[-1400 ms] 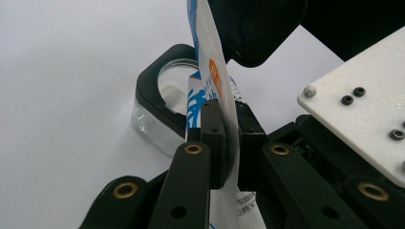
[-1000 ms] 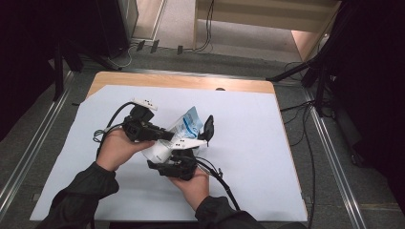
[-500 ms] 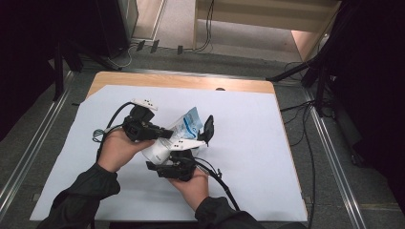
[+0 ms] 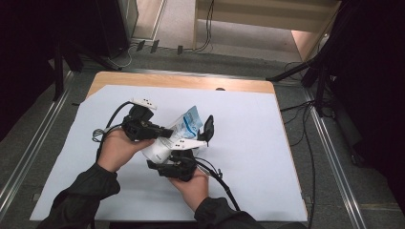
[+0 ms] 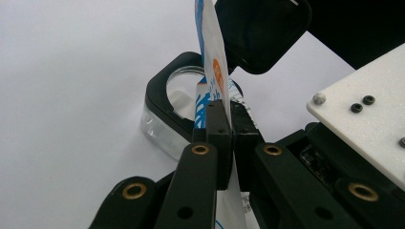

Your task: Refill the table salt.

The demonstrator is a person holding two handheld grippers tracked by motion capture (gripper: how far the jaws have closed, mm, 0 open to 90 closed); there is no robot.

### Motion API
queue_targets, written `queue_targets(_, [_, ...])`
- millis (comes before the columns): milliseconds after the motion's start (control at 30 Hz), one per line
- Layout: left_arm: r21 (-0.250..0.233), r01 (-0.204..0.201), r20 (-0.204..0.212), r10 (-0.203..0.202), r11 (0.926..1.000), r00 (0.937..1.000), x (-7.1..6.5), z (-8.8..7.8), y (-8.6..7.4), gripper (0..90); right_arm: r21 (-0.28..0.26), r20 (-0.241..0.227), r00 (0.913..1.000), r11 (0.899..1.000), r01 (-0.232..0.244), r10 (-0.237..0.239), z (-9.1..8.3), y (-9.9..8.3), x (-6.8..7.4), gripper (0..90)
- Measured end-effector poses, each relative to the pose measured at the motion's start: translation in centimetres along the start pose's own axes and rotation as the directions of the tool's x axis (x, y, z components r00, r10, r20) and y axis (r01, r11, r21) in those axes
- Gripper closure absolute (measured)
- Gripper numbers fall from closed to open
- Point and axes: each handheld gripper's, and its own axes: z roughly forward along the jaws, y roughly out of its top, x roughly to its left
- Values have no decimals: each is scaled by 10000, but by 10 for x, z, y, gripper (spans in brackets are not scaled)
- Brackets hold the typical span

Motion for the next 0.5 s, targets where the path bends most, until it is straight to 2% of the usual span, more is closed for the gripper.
queue_targets(500, [18,-22,-90,22,10000,10000,0,0,0,900,110,-38,10000,9999,0,0,0,0,0,587])
